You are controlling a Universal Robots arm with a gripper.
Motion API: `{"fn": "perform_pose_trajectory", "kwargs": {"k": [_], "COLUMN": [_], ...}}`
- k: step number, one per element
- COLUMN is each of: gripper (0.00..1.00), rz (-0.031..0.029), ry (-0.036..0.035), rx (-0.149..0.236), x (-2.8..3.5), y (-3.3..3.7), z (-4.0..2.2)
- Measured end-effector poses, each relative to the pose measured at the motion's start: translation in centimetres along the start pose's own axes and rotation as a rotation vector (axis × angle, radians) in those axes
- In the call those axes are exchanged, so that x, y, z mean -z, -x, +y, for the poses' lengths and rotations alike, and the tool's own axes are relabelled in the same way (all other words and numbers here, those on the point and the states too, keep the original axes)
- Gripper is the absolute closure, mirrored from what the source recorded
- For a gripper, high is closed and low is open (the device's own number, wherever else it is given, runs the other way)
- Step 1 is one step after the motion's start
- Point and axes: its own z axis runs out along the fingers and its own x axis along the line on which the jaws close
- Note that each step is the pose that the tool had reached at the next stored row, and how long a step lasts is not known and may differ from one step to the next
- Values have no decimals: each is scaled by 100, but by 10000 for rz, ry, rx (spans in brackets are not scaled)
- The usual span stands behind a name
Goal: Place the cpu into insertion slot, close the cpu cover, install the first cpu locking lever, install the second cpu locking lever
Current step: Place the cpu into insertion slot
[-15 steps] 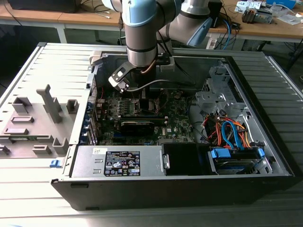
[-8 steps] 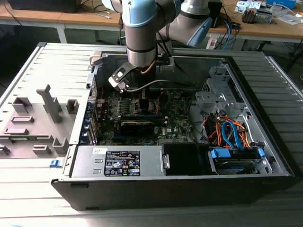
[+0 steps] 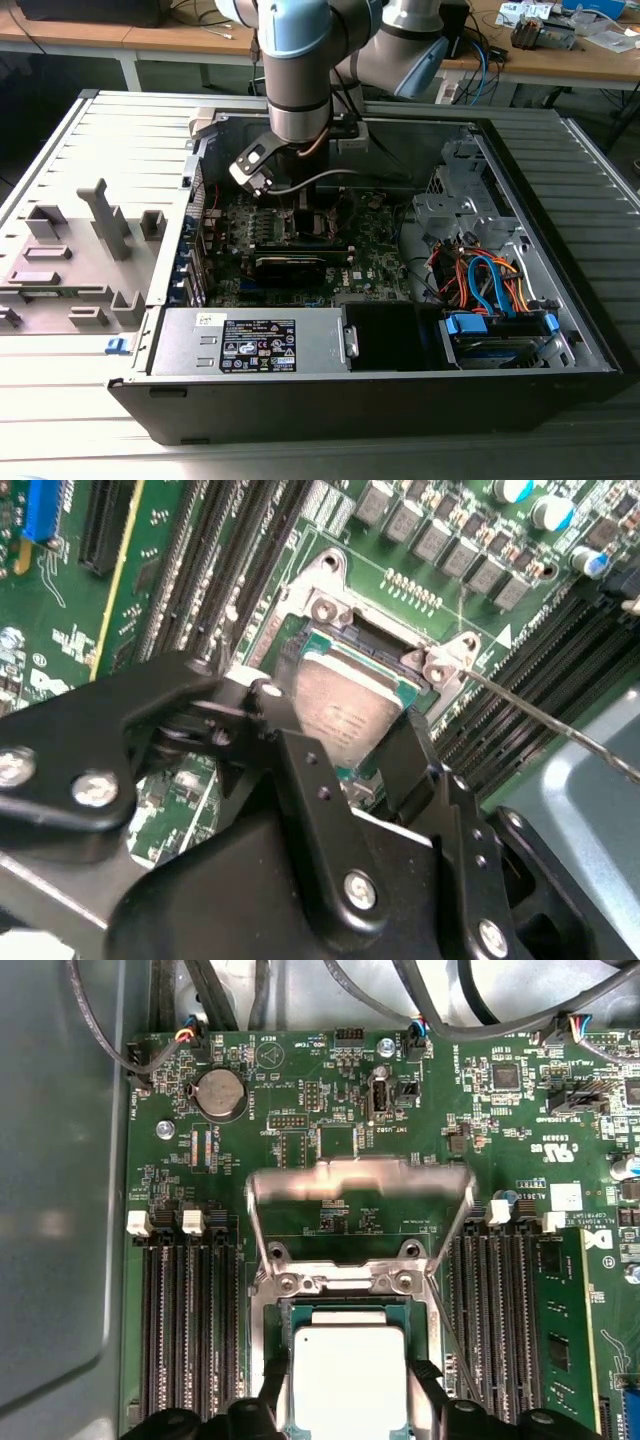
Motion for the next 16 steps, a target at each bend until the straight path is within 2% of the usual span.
{"fn": "perform_pose_trajectory", "kwargs": {"k": [4, 8, 16], "gripper": [38, 38, 38], "rz": [-9, -10, -8], "ry": [-6, -3, -2], "rx": [1, 8, 11], "x": [5, 45, 45], "y": [1, -8, -10], "z": [0, 3, 9]}}
